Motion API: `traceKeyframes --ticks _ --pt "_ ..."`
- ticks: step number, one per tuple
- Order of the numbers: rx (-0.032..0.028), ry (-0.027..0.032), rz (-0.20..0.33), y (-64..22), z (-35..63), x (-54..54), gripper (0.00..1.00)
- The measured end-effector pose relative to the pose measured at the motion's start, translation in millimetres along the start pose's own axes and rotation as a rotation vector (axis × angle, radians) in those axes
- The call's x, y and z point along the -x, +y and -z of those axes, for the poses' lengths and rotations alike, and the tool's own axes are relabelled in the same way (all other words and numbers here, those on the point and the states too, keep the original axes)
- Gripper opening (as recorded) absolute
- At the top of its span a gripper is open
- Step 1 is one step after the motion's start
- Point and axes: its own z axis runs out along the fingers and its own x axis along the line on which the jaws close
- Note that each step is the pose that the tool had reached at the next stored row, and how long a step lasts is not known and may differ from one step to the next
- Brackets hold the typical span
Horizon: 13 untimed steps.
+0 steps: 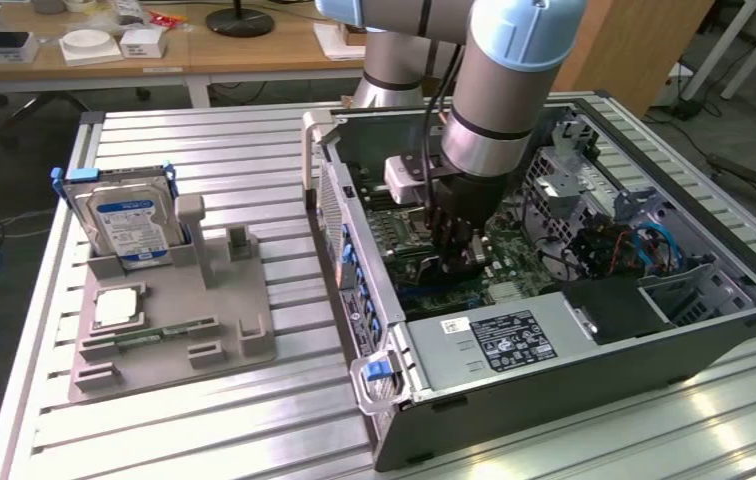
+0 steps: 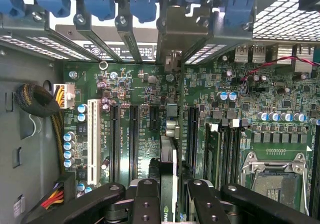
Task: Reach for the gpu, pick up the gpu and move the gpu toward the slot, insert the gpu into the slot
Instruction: 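Insert the gpu into the slot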
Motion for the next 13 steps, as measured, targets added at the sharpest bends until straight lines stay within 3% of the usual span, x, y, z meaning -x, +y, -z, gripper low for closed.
traceKeyframes --ticks 13 --pt "-0.0001 0.0001 -0.003 0.1 -0.4 1.3 0.26"
